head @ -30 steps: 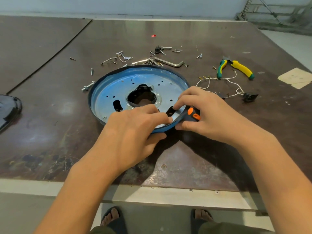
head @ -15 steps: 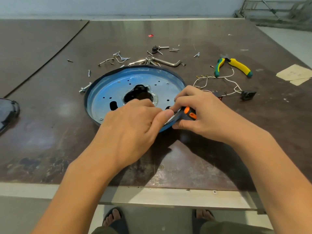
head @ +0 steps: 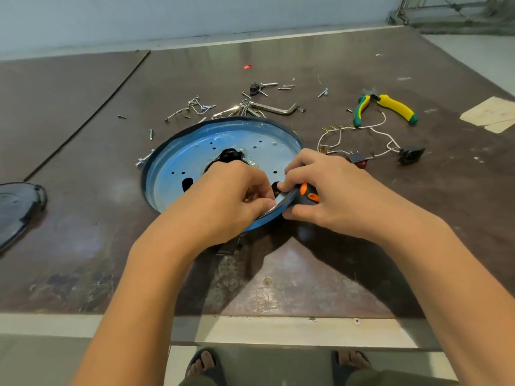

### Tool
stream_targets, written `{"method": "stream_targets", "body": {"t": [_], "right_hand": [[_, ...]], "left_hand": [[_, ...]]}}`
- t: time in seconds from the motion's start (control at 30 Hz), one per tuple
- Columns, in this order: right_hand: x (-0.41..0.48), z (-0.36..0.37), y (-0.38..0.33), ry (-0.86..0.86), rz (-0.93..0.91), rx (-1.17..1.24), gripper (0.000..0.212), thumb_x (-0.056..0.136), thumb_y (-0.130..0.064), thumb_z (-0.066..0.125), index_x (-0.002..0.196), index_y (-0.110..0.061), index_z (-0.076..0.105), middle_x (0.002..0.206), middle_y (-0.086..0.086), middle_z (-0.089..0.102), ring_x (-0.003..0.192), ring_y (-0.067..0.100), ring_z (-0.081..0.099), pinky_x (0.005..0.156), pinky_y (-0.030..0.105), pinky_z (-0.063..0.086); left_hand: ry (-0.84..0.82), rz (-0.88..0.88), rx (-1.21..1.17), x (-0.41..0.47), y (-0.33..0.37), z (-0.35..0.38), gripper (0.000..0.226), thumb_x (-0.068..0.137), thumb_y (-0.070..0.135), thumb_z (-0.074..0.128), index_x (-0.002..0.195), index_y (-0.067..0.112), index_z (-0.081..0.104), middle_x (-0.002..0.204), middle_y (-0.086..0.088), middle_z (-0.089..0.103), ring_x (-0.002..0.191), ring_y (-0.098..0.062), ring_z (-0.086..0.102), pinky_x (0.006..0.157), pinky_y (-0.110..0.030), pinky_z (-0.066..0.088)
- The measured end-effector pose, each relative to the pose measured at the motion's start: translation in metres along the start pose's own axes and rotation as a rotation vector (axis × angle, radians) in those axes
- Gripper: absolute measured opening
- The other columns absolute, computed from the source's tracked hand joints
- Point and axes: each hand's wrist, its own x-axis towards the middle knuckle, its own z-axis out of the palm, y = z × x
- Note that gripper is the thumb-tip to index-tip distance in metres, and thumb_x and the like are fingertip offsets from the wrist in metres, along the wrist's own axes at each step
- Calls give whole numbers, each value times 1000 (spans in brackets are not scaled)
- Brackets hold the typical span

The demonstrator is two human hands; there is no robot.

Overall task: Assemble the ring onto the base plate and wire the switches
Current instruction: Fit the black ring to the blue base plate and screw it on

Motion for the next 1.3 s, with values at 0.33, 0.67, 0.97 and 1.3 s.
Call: {"method": "stream_targets", "body": {"t": [0.33,0.67,0.97,1.3], "right_hand": [[0,1,2,-9,-19,30,33,81,-47,76,111,-37,67,115,-15,49,101,8,54,87,42,53],[1,2,5,-13,-19,66,32,80,-47,76,110,-39,67,114,-17,49,103,9,54,88,44,52],[1,2,5,-5,-29,81,30,81,-46,77,108,-38,68,113,-17,49,102,7,54,87,42,53],[1,2,6,-8,-31,78,26,81,-46,77,103,-39,65,113,-17,48,101,7,53,86,40,53]], "left_hand": [[-46,-1,-67,-1,0,0,12,92,28,67,89,40,69,76,13,64,68,6,56,58,-16,38],[-27,-58,-218,0,-3,-2,15,99,29,56,105,34,69,80,14,70,75,1,64,67,-17,49],[-7,-140,-25,8,4,6,27,89,48,66,67,31,63,62,5,62,61,-10,56,55,-26,38],[-8,-115,-104,8,0,4,40,94,49,58,63,25,66,52,1,51,46,-9,41,50,-26,33]]}}
